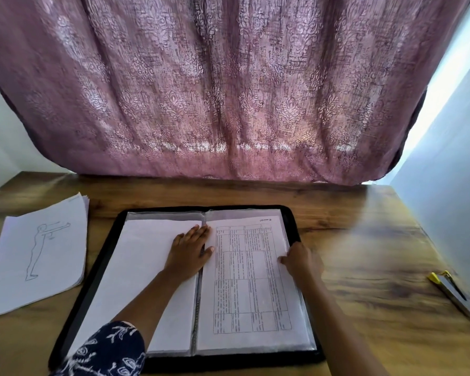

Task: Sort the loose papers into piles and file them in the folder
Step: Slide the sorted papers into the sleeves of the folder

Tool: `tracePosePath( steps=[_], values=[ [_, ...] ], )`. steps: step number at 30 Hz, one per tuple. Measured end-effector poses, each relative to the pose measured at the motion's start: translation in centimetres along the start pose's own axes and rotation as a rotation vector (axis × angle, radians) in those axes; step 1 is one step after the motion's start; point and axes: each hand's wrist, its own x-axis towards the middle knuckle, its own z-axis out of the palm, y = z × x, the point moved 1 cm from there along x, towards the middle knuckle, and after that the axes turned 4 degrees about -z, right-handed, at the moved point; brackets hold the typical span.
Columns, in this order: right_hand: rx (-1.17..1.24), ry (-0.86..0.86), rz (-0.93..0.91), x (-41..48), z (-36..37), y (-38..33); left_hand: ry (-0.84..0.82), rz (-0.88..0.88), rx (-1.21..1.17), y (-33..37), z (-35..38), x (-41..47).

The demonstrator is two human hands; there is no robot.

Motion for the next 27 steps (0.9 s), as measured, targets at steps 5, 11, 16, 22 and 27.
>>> tracePosePath(
  steps=[5, 11, 16, 22, 27],
  values=[
    [0.074, -0.135, 0.043, 1.9, 0.4, 0.4, -0.005, 0.005, 0.007, -0.5, -0.2, 0.0],
    [0.614, -0.393, -0.031, 2.2, -0.3, 0.4, -0.058, -0.047, -0.034, -0.8, -0.7, 0.5],
    [1.2, -0.786, -0.06, 0.8, 0.0, 0.8, -0.268, -0.112, -0.552, 1.7, -3.7, -0.3],
    [1.098, -0.92, -0.545, -2.7, 1.8, -6.1, -0.133, -0.319, -1.413, 2.3, -10.7, -4.5],
    [0.867, -0.998, -0.833, -3.3, 4.1, -12.5, 0.019, -0.667, -1.322, -7.4, -14.0, -1.5]
  ],
)
